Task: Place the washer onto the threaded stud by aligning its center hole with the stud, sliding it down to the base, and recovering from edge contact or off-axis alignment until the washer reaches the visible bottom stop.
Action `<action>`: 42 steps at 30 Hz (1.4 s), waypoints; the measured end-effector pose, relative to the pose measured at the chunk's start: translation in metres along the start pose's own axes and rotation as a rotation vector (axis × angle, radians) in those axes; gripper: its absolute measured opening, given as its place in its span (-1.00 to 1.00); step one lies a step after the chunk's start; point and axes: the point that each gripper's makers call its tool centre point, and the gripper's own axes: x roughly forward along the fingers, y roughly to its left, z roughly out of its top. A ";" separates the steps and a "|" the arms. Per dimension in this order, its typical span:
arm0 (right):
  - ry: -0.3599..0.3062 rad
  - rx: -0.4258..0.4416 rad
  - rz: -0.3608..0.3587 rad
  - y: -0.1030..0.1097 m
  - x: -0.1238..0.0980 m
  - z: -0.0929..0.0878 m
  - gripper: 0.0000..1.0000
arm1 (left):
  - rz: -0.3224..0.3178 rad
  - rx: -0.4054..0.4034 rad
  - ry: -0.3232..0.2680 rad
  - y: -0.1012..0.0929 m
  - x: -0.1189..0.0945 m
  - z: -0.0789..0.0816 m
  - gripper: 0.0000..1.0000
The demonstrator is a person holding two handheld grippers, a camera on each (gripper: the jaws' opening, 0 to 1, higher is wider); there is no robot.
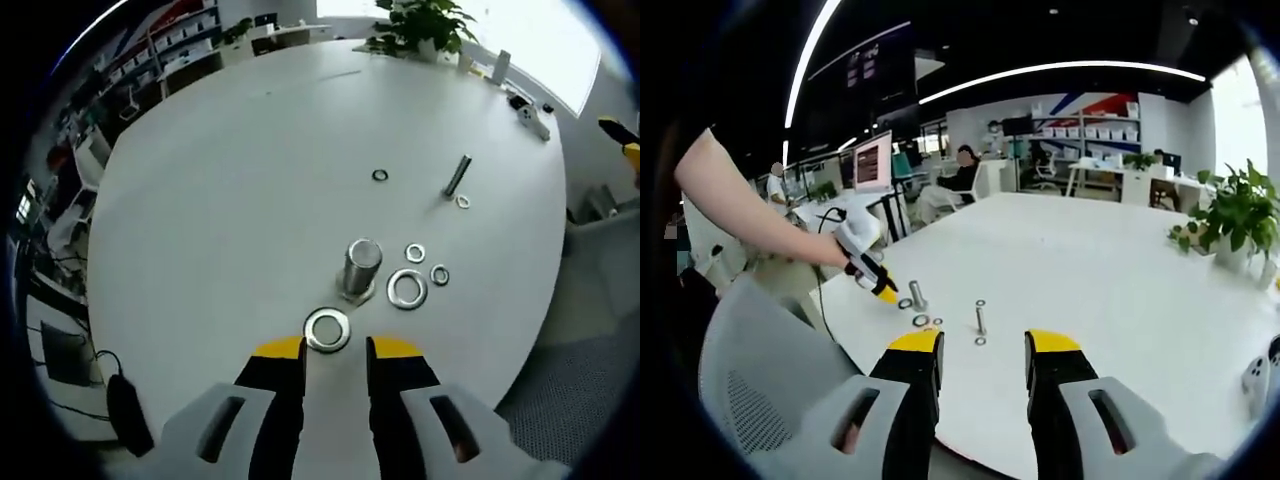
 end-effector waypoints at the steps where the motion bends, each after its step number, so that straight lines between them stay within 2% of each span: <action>1: 0.001 0.000 0.000 0.000 0.000 0.000 -0.30 | 0.000 -0.003 0.007 0.001 0.001 -0.001 -0.56; 6: 0.001 0.002 -0.003 -0.001 0.000 0.000 -0.30 | -0.017 0.012 0.053 0.002 0.007 -0.007 -0.56; 12: 0.000 0.005 -0.009 -0.002 -0.001 0.000 -0.31 | -0.014 0.043 0.073 0.003 0.013 -0.008 -0.47; 21: 0.002 0.004 -0.014 -0.003 -0.001 -0.001 -0.31 | -0.036 0.087 0.114 -0.002 0.022 -0.006 -0.48; 24: 0.005 0.004 -0.014 -0.003 -0.001 -0.001 -0.31 | -0.044 0.080 0.134 -0.004 0.025 -0.008 -0.47; 28: 0.004 0.005 -0.016 -0.003 -0.001 -0.001 -0.31 | -0.038 0.123 0.152 -0.004 0.025 -0.010 -0.51; 31: 0.001 0.008 -0.017 -0.004 -0.001 -0.001 -0.31 | -0.042 0.113 0.160 -0.004 0.024 -0.010 -0.51; 33: 0.001 0.009 -0.016 -0.004 -0.001 -0.001 -0.31 | -0.049 0.131 0.178 -0.004 0.023 -0.010 -0.50; 34: 0.002 0.009 -0.016 -0.004 -0.001 -0.001 -0.31 | -0.052 0.173 0.198 -0.003 0.024 -0.010 -0.50; 37: 0.001 0.009 -0.017 -0.004 -0.001 -0.001 -0.31 | -0.049 0.173 0.235 -0.004 0.025 -0.009 -0.50; 42: 0.002 0.011 -0.018 -0.005 -0.001 -0.001 -0.31 | -0.064 0.223 0.306 -0.004 0.026 -0.009 -0.51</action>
